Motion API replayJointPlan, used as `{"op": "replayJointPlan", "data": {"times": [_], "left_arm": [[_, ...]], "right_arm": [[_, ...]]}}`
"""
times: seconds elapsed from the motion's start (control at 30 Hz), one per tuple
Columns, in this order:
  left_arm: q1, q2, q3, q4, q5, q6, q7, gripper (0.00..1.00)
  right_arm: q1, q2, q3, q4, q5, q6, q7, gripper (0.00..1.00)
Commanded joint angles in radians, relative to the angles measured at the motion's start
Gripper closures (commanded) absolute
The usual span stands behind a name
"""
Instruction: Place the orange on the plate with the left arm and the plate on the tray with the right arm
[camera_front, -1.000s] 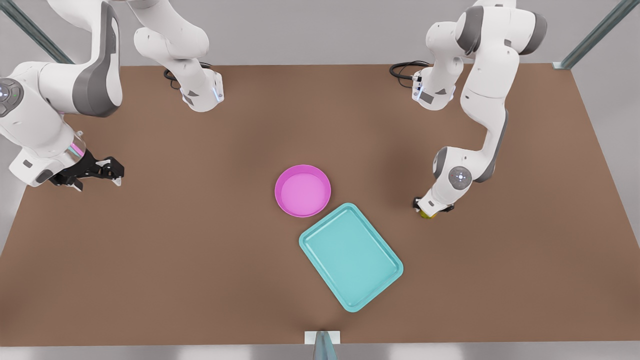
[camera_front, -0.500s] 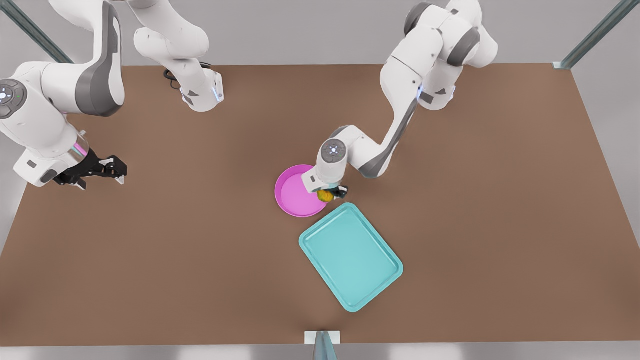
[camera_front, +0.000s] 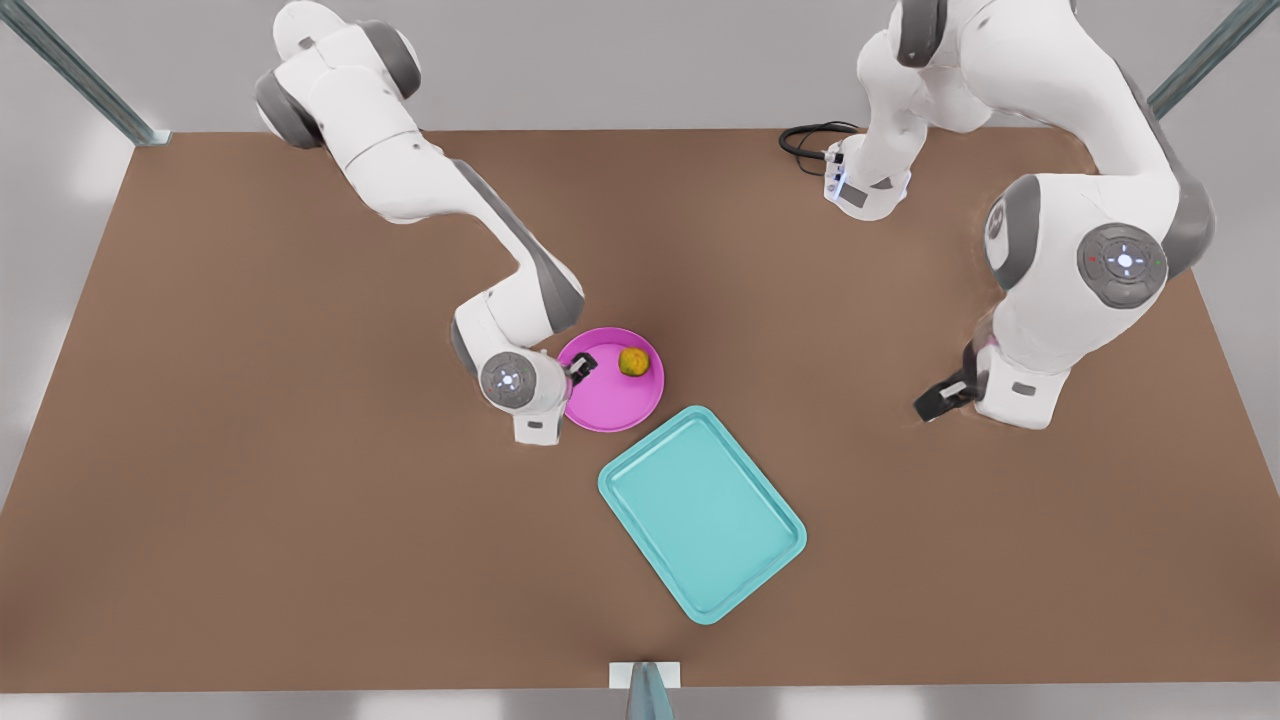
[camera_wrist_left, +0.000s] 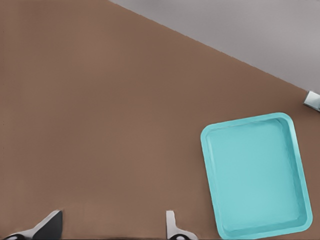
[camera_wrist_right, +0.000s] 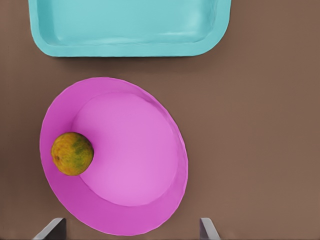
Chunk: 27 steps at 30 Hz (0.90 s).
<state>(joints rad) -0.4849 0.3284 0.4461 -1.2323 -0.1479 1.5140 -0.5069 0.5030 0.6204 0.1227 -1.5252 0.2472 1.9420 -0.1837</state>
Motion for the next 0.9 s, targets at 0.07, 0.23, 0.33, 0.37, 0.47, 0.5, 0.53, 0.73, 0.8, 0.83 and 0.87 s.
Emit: {"op": "replayJointPlan", "data": {"times": [0.07, 0.23, 0.33, 0.37, 0.47, 0.5, 0.53, 0.73, 0.8, 0.83, 0.87], "left_arm": [[0.474, -0.244, -0.549, -0.222, 0.174, -0.051, 0.568, 0.00], [0.476, -0.186, -0.504, -0.174, 0.136, -0.181, 0.573, 0.00], [0.477, -0.190, -0.486, -0.174, 0.139, -0.204, 0.577, 0.00], [0.477, -0.197, -0.483, -0.173, 0.137, -0.259, 0.577, 0.00], [0.477, -0.195, -0.480, -0.154, 0.145, -0.256, 0.628, 0.00], [0.477, -0.192, -0.478, -0.153, 0.146, -0.253, 0.628, 0.00], [0.477, -0.189, -0.478, -0.151, 0.149, -0.241, 0.628, 0.00], [0.476, -0.187, -0.475, -0.153, 0.151, -0.239, 0.627, 0.00], [0.476, -0.187, -0.475, -0.153, 0.151, -0.239, 0.627, 0.00], [0.476, -0.187, -0.475, -0.153, 0.153, -0.239, 0.627, 0.00], [0.476, -0.187, -0.475, -0.153, 0.151, -0.239, 0.627, 0.00]], "right_arm": [[0.020, -0.008, 0.000, -0.111, 0.159, 0.345, 0.164, 0.00], [-0.023, -0.027, -0.006, -0.179, 0.159, 0.359, 0.164, 0.00], [-0.031, -0.037, -0.006, -0.208, 0.158, 0.353, 0.153, 0.00], [-0.032, -0.062, -0.006, -0.250, 0.158, 0.350, 0.150, 0.00], [-0.044, -0.094, -0.008, -0.312, 0.156, 0.350, 0.148, 0.00], [-0.046, -0.100, -0.009, -0.328, 0.156, 0.351, 0.144, 0.00], [-0.053, -0.100, -0.009, -0.343, 0.156, 0.351, 0.133, 0.00], [-0.049, -0.047, -0.009, -0.343, 0.155, 0.360, 0.131, 0.00], [-0.047, -0.030, -0.008, -0.339, 0.155, 0.365, 0.131, 0.00], [-0.046, -0.025, -0.008, -0.334, 0.155, 0.365, 0.131, 0.00], [-0.044, -0.018, -0.008, -0.331, 0.155, 0.365, 0.131, 0.00]]}}
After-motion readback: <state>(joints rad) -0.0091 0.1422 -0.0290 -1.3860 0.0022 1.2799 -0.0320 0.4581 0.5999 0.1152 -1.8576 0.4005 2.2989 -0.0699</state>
